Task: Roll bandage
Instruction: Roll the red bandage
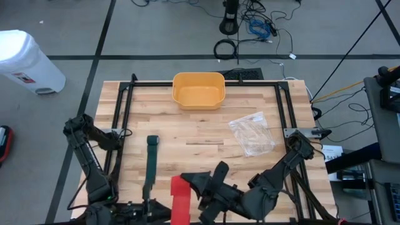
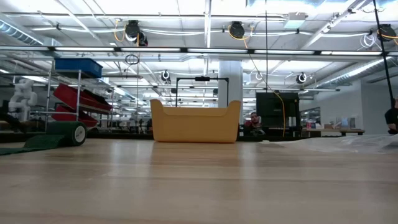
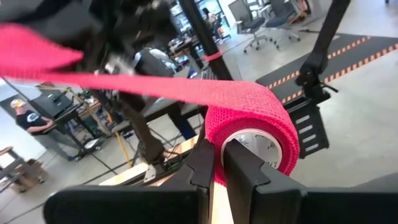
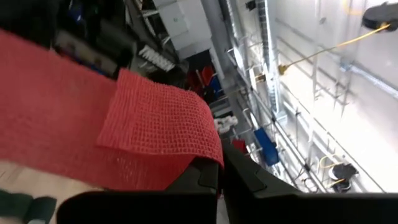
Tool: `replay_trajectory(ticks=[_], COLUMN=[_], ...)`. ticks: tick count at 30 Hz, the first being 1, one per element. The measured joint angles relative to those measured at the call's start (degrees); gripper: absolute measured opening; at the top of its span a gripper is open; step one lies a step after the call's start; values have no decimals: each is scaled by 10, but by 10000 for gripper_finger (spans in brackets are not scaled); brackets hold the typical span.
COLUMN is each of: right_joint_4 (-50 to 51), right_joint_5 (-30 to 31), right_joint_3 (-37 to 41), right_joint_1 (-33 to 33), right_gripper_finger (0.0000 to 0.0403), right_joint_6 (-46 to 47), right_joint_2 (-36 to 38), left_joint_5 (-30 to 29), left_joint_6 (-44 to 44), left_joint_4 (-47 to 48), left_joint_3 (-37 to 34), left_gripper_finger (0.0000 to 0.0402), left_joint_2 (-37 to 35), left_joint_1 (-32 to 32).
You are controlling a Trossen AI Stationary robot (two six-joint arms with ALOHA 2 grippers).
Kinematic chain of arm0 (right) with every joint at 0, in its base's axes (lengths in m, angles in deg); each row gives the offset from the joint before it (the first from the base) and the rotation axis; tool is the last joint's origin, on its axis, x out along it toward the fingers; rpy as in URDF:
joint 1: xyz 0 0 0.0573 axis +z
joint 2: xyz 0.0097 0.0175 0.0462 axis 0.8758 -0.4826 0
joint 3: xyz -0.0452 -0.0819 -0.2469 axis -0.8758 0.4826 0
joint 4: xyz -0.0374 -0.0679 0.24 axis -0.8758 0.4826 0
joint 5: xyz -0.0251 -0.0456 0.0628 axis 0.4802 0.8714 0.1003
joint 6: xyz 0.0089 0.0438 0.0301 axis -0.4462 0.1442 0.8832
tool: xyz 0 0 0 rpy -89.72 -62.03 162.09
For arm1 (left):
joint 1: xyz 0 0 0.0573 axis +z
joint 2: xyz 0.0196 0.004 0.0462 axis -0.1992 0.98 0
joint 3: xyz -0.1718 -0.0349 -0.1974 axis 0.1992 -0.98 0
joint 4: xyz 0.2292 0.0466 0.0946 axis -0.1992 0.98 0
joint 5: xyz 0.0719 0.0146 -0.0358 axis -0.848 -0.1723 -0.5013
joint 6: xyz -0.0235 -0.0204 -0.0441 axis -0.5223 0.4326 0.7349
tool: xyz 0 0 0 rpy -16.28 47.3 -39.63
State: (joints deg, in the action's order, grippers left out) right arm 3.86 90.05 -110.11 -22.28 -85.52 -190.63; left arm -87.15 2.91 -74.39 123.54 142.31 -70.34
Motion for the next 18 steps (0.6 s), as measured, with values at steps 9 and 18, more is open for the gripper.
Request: replay_trajectory(ticks=[9,18], right_joint_4=[130,280], right_joint_5=[7,9], right_joint_3=[0,0], right_joint_1=[-23,-24], right_gripper_finger=[0,0], right_joint_6=[128,301], right_joint_2=[0,0], left_joint_5=[-4,-9], left_joint_6=[-2,-2], left_joint_4=[-3,-3], left_joint_3=[0,0], left_gripper_finger=[29,29], left_joint_2=[0,0], left_joint_1=[-8,-9])
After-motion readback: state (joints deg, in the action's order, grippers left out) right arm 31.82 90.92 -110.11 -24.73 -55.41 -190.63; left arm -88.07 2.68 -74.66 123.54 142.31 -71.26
